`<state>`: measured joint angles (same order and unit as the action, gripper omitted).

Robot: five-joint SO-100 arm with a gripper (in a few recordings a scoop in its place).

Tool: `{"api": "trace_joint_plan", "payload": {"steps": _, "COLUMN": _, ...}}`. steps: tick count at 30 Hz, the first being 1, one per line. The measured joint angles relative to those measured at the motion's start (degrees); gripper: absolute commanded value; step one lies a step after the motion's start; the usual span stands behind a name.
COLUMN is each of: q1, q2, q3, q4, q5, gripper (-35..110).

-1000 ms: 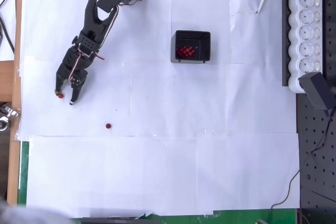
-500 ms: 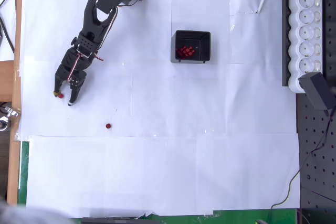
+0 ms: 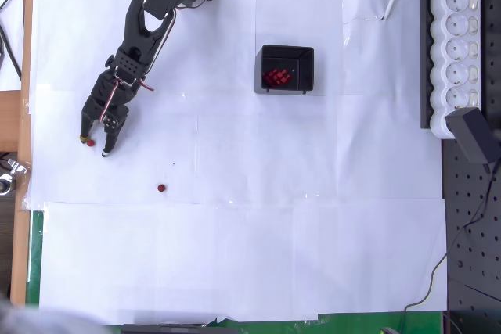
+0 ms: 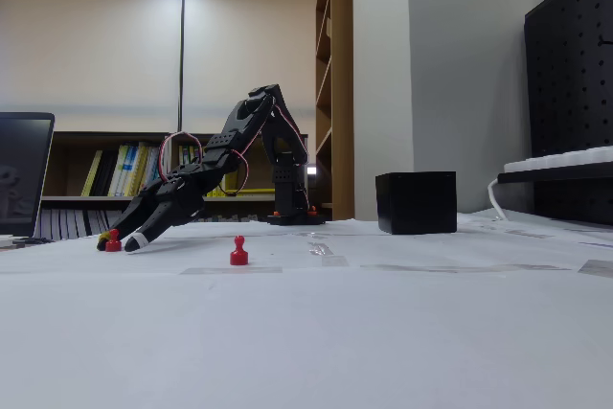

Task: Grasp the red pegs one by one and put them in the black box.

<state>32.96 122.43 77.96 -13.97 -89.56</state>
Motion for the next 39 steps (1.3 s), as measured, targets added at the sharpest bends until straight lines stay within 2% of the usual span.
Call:
{"api": "trace_joint_plan", "payload": {"steps": 5, "q1": 0.0, "q2": -0.2, "q3": -0.2, "q4": 0.0, "q5": 0.3, "gripper": 17}}
{"api": "trace_joint_plan", "payload": {"steps": 13, "q1": 0.0, "q2": -0.2, "q3": -0.2, "q4": 0.0, "q5": -0.1, "gripper": 0}}
{"api": "trace_joint_plan", "payload": {"steps": 21, "q1": 0.0, "q2": -0.5, "q3": -0.2, "q4": 0.3, "q5": -0.1, "gripper": 0}}
{"api": "trace_joint_plan", "payload": {"steps": 24, "q1": -0.1, "q2": -2.2, "q3": -0.2, "q4": 4.0, "q5": -0.1, "gripper": 0}}
{"api": "trace_joint_plan", "payload": {"steps": 27, "q1": -0.2, "q2": -6.7, "q3": 4.5, "q4": 17.8, "q5": -0.4, "gripper": 0}}
{"api": "trace_joint_plan", "payload": {"steps": 32, "q1": -3.4, "q2": -16.4, "q3": 15.2, "q4": 54.2, "q5": -4.7, "gripper": 0}}
{"api": "trace_joint_plan", "payload": {"steps": 39, "q1": -22.1, "q2": -34.9, "q3": 27.1, "q4": 103.2, "q5": -15.3, "gripper": 0}}
